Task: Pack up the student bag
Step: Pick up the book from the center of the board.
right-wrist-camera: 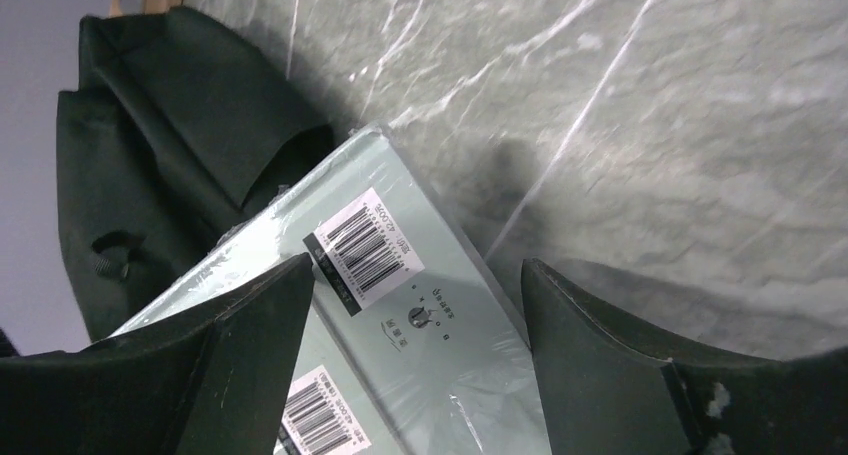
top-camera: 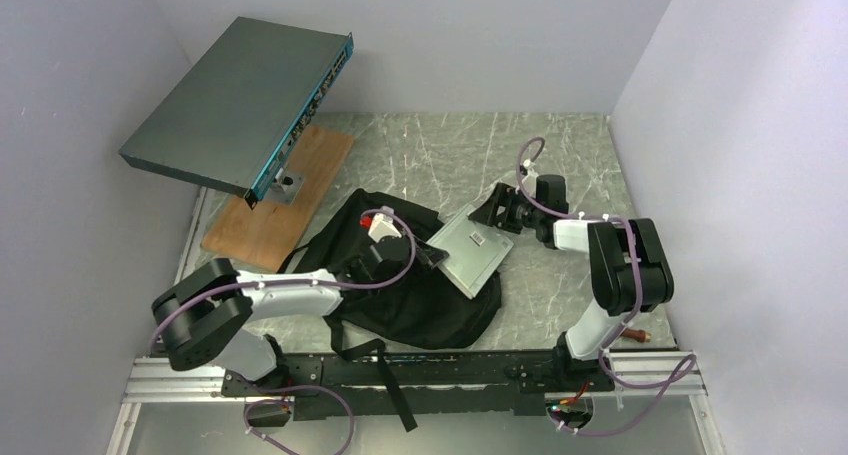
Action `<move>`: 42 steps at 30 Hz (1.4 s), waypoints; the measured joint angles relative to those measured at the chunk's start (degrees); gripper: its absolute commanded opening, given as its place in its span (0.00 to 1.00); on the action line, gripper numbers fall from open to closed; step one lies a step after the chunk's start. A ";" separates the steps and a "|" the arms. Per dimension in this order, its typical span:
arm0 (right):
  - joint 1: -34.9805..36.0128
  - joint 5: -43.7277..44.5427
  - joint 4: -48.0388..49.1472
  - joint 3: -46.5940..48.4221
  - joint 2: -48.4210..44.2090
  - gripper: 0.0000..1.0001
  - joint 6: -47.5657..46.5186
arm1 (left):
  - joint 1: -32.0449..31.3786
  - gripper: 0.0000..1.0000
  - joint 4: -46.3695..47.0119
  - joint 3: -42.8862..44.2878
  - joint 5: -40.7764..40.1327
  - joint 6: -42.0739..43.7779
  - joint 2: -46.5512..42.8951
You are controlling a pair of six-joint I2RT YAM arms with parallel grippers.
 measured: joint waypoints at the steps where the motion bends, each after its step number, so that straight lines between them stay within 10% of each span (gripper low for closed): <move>1: 0.22 -0.15 -0.44 -0.39 -0.72 0.79 0.15 | 0.13 0.00 -0.04 -0.76 0.22 0.96 -0.98; 15: 4.17 -2.32 -25.44 1.40 -22.69 1.00 -2.78 | 17.66 0.00 -8.96 -5.01 27.10 25.51 -25.16; 29: 16.50 -25.62 -24.09 2.03 -31.30 0.99 -0.72 | 33.51 0.00 -22.73 2.21 65.37 41.03 -37.57; 38: 18.21 -29.70 -9.07 -8.44 -39.65 0.55 12.59 | 36.68 0.00 -22.49 3.06 73.79 40.96 -36.28; 42: 18.14 -29.92 -0.37 -14.23 -43.17 0.04 20.87 | 37.38 0.00 -20.33 3.19 75.52 39.10 -33.83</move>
